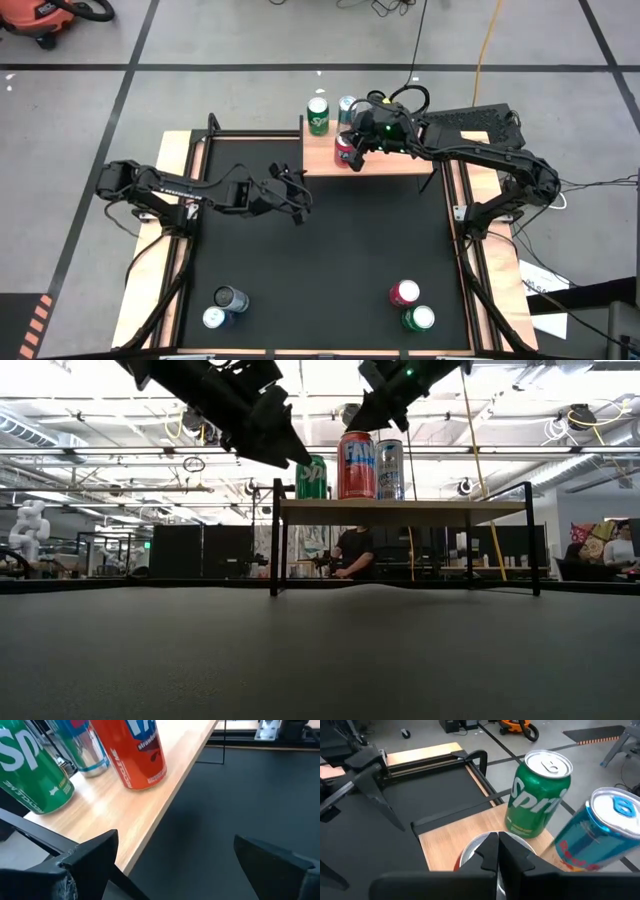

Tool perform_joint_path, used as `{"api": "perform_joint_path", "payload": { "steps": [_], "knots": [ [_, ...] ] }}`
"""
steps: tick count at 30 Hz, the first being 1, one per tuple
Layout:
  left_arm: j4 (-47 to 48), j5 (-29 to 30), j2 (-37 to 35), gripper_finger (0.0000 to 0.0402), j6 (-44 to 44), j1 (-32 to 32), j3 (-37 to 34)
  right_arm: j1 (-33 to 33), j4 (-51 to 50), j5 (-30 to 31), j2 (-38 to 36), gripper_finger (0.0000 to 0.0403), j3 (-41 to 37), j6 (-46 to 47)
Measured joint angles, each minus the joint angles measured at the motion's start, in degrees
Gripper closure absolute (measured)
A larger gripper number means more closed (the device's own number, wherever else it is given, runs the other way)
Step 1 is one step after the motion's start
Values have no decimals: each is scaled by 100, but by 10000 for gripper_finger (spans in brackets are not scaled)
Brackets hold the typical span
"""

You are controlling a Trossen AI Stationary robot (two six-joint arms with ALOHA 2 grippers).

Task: Place canned beverage on shelf
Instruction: Put the top red soda can on the shelf

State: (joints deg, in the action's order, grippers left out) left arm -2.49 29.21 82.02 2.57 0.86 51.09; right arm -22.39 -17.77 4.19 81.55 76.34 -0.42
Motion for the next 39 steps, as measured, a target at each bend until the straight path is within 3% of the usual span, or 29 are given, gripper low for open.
{"api": "perform_joint_path", "payload": {
  "steps": [21, 39],
  "knots": [
    [167, 1, 2, 6, 13, 0, 1, -2, -562, 38, 12, 403, 23, -229],
    [213, 2, 4, 6, 19, 0, 2, -408, -1669, 350, -638, 403, 2, -423]
  ]
}}
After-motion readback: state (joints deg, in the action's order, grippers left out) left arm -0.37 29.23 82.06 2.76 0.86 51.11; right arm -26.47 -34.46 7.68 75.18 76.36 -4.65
